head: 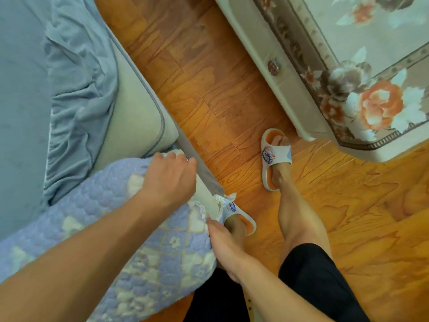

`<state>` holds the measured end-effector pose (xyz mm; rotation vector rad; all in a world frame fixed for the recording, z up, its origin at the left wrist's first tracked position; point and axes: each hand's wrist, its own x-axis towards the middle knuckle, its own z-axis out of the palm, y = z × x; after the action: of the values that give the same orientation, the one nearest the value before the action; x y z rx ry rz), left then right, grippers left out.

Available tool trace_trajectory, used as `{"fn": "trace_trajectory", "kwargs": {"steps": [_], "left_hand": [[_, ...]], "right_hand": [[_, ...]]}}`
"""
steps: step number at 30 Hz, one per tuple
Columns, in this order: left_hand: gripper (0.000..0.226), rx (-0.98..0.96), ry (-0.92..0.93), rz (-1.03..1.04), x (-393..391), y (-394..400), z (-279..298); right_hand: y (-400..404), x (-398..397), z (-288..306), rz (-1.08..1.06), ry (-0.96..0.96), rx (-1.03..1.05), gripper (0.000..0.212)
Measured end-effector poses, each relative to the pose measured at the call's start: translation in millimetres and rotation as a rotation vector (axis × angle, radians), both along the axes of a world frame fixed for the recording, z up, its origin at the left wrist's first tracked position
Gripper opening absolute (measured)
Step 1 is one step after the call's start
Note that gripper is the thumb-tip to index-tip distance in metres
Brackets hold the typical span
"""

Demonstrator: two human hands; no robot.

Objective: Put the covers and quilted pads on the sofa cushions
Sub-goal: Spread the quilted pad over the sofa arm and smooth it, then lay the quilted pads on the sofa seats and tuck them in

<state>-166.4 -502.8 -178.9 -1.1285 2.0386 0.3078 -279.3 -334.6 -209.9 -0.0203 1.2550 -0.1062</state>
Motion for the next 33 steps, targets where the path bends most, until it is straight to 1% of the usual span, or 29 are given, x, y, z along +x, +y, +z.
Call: {"fn": "trace_trajectory", "kwargs": {"steps": [2,3,4,5,7,9,10,11,13,15,16,17,18,20,21,23,25,28,31,33], "left_hand": [[0.014,-0.204,0.159,0.105,10,4,7],[0.021,-0.287,0.201,0.163,15,5,12],[0.029,-0.347,0.206,0.213,22,8,16],[0.035,-0.377,0.181,0.26,28,10,19],[0.041,-0.365,0.078,0.351,34,13,18],[0.04,-0.293,-0.009,0.402,31,17,18],[0.039,-0.266,-0.026,0.427,27,16,17],[0.041,-0.234,-0.041,0.449,22,14,18],[0.051,-0.159,-0.033,0.485,14,14,23],[0.064,-0.121,0.075,0.572,15,12,30],[0.067,-0.154,0.15,0.656,20,8,34],[0.065,-0.224,0.207,0.77,26,4,40],[0.06,-0.323,0.224,0.9,34,2,45],[0.049,-0.519,0.12,1.137,54,10,46],[0.047,-0.568,0.043,1.253,62,16,44],[0.053,-0.566,-0.058,1.437,68,25,34],[0.058,-0.563,-0.063,1.498,67,26,26],[0.053,-0.621,-0.034,1.508,68,24,23],[0.051,-0.606,-0.041,1.514,71,25,29],[0.05,-0.6,0.0,1.548,75,21,35]], "right_hand": [[-3,-4,6,-0.118,-0.064,0.052,0.035],[-6,-5,8,-0.17,-0.095,0.081,0.035],[-5,-6,5,-0.178,-0.112,0.091,0.038],[-11,-4,6,-0.149,-0.125,0.1,0.037],[-22,1,0,-0.05,-0.071,0.083,0.028],[-29,1,7,0.073,-0.012,0.008,0.021],[-33,-2,7,0.18,0.007,-0.057,0.013],[-45,-4,13,0.248,0.007,-0.08,0.004],[-68,-11,21,0.389,-0.013,-0.083,0.01],[-88,-14,21,0.674,-0.115,-0.128,0.028],[-100,-20,18,0.785,-0.115,-0.177,0.033],[-116,-28,9,0.859,-0.068,-0.195,0.034],[-138,-38,4,0.905,0.006,-0.198,0.032],[-194,-57,9,0.955,0.126,-0.26,0.029],[-224,-65,12,0.967,0.182,-0.313,0.028],[-283,-71,18,1.009,0.288,-0.404,0.024],[-334,-59,21,1.074,0.358,-0.525,0.022],[-396,-10,31,1.186,0.385,-0.695,0.022],[-426,67,51,1.297,0.357,-0.814,0.02],[-432,123,65,1.341,0.285,-0.838,0.019]]}}
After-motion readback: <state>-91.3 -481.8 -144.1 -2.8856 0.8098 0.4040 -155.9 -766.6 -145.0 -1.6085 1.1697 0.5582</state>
